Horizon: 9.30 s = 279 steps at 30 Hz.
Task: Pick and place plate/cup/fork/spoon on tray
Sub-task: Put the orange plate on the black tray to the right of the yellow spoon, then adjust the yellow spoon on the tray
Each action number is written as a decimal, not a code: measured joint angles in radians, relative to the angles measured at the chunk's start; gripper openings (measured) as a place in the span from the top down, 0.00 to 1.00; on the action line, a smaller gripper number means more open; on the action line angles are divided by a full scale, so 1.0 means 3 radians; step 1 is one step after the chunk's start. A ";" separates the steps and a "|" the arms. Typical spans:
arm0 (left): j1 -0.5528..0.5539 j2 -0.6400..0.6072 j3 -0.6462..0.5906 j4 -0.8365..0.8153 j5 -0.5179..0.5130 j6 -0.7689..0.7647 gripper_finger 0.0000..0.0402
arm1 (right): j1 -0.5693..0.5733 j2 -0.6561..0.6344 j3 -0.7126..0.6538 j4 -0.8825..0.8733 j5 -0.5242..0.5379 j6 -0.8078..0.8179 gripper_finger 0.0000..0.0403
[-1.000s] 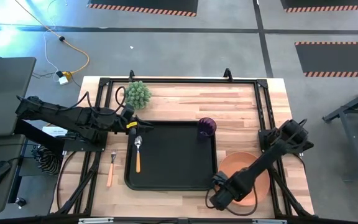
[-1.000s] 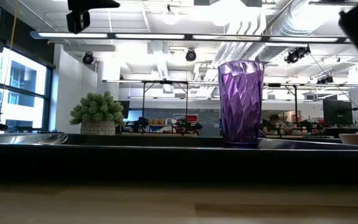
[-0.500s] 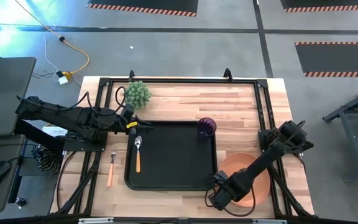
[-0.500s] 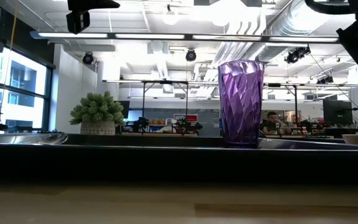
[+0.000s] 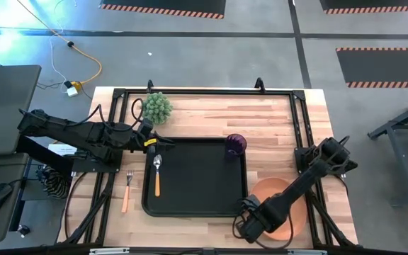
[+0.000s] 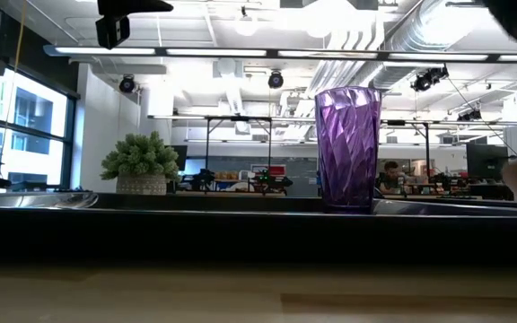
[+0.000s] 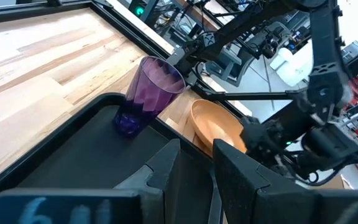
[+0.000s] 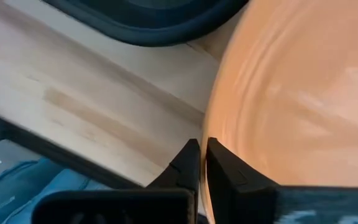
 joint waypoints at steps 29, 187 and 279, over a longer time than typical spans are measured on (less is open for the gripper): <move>0.0000 0.0000 0.0000 -0.0023 0.0005 -0.0078 0.79 | -0.0061 -0.0001 0.1263 -0.0388 0.0572 -0.0446 1.00; -0.0233 -0.0734 0.0003 -0.0792 0.0020 -0.0987 0.79 | -0.1138 0.0738 0.3098 -0.0925 0.1694 -0.4945 0.83; -0.0846 0.1922 -0.0011 -0.1453 0.0208 -0.2178 0.79 | -0.1141 0.0017 0.3218 -0.1418 0.2357 -0.4571 0.83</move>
